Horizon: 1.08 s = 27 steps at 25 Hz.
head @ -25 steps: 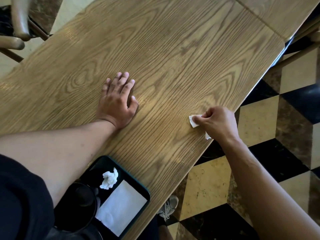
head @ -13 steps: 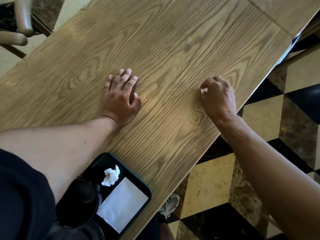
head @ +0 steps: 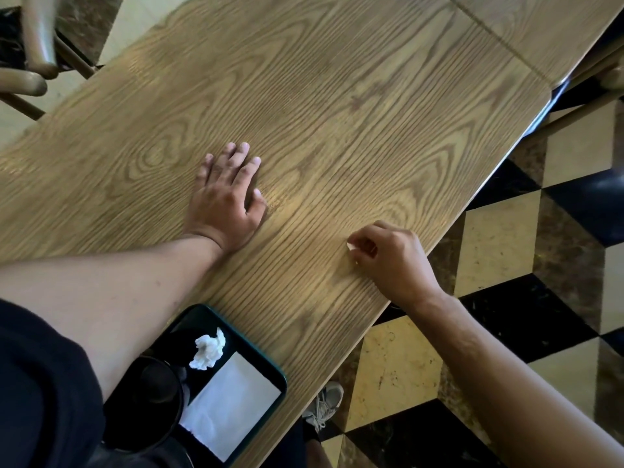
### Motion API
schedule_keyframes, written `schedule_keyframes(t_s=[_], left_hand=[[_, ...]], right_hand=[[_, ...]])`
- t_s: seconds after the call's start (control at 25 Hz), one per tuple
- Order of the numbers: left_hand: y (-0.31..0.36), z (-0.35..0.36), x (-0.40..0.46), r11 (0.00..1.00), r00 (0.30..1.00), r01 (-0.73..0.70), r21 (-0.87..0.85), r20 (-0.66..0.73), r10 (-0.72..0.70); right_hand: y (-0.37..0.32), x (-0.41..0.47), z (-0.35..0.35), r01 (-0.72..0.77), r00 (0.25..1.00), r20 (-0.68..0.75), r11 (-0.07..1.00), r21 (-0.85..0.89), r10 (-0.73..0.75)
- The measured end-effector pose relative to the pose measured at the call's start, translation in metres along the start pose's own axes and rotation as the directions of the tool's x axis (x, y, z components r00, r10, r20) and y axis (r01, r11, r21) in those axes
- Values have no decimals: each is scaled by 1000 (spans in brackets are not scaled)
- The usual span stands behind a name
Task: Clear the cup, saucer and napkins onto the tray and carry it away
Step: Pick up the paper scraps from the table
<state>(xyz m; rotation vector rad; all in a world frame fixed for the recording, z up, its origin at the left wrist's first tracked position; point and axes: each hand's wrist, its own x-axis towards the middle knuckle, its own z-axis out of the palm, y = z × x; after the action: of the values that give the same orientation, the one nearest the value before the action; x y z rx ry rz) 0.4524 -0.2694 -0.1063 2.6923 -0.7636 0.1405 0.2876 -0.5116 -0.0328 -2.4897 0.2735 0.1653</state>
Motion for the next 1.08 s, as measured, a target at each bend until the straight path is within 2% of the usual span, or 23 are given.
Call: schedule_keyframes(t_s=[0.12,0.32,0.48,0.6,0.72,1.08], left_hand=[[0,0,0,1000,1000,-2,6,3,2],[-1,1,0,1000,1000,0,13,6,0],[-1,1,0,1000,1000,-1,19,9,1],[-1,2,0,1000,1000,-4,22,6,4],[-1,2,0,1000,1000,-5,18,4,5],[0,0,-1,1000,1000,-5,2,-11,5]], right_hand=[[-2,-15,5,-119,992,-25,985,124,123],[-1,-21,9,-167,985,-26,975,147,173],[-2,-27,14,-124,984,-119,988,95,134],[-10,-30,19,-165,973,-146,983,82,176],[-20,-34,26,-161,975,-153,987,11,160],[-10,-9,3,-128,982,-135,991,37,132]])
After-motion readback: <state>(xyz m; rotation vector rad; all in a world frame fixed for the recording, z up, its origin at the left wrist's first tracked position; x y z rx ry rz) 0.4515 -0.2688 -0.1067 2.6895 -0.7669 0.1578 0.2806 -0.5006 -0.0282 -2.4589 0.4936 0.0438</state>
